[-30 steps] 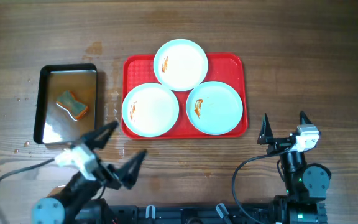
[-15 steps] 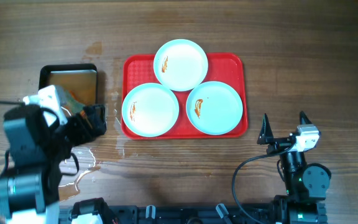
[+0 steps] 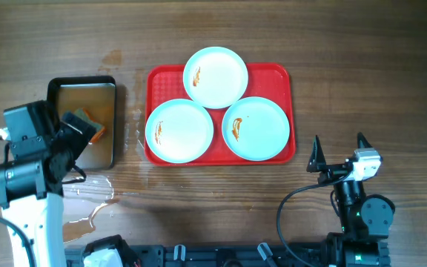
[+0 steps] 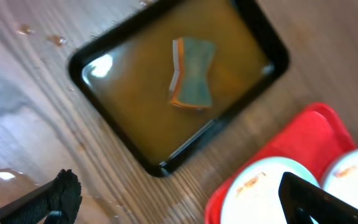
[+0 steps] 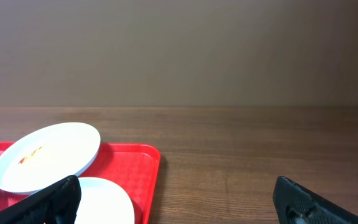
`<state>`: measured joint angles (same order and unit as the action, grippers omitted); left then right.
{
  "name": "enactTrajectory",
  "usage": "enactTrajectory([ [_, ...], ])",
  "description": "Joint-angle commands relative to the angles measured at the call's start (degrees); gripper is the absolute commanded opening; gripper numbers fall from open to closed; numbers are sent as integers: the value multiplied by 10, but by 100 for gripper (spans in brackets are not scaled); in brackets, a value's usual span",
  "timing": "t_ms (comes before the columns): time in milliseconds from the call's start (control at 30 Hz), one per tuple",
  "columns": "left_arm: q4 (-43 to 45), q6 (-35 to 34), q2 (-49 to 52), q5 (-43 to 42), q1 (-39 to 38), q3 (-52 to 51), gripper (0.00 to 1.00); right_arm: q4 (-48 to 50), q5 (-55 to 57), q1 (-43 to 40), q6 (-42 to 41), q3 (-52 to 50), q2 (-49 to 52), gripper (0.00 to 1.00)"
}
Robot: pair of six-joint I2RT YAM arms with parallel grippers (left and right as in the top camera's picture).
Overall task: Clean dirty plates on tray and stack at the side
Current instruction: 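Move the left gripper to the sponge in the water tray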
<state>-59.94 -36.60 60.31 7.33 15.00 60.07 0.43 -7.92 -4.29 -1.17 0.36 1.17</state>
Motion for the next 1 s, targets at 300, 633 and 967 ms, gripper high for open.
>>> enactTrajectory([
  [300, 113, -57, 180, 45, 17, 9, 100, 2, -9, -3, 8, -1, -2, 100],
  [633, 131, 3, 318, 26, 31, 61, 100, 2, -9, -3, 8, -1, -2, 100],
  [967, 264, 4, 442, -52, 37, 61, 74, 2, -9, -3, 8, -1, -2, 100],
])
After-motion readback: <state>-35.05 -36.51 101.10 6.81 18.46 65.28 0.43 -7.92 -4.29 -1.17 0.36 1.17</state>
